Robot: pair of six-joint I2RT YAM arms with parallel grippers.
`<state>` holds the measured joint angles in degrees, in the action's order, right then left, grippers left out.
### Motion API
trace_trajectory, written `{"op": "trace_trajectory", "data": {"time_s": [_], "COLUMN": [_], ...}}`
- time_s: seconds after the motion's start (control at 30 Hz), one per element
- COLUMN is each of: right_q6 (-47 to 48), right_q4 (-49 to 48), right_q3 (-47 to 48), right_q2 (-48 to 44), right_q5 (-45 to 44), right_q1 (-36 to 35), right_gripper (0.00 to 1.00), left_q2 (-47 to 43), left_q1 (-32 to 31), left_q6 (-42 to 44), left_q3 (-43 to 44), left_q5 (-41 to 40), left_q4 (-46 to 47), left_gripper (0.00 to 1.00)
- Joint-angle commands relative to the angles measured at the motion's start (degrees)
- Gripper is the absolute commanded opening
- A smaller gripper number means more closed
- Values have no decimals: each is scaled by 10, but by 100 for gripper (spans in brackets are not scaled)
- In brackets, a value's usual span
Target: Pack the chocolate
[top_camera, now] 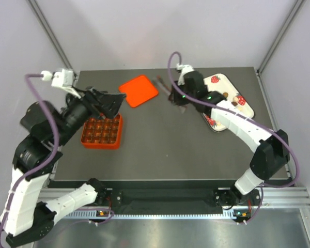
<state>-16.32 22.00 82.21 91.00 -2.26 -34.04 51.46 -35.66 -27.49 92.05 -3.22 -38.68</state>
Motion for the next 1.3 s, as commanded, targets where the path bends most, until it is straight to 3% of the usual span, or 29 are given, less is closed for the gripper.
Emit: {"op": "trace_trajectory", "data": {"time_s": [0.0, 0.13, 0.43, 1.27], "right_q6": [-65, -75, -28, -19], "right_q4": [-115, -193, -187, -196], "right_q3": [1, 28, 163, 175], "right_q2": [5, 73, 228, 302], "right_q5": [20, 42, 43, 67], "right_q1": [-76, -170, -294, -344], "right_gripper": [30, 30, 29, 31], "left_q2": [-27, -48, -68, -104], "left_q1": [2, 2, 2, 2], "left_q6": [-20, -29, -35, -18], "left_q3": [16, 23, 19, -16], "left_q5": [6, 12, 15, -14], "left_q4": [35, 47, 49, 63], "left_gripper": [95, 95, 95, 96]}}
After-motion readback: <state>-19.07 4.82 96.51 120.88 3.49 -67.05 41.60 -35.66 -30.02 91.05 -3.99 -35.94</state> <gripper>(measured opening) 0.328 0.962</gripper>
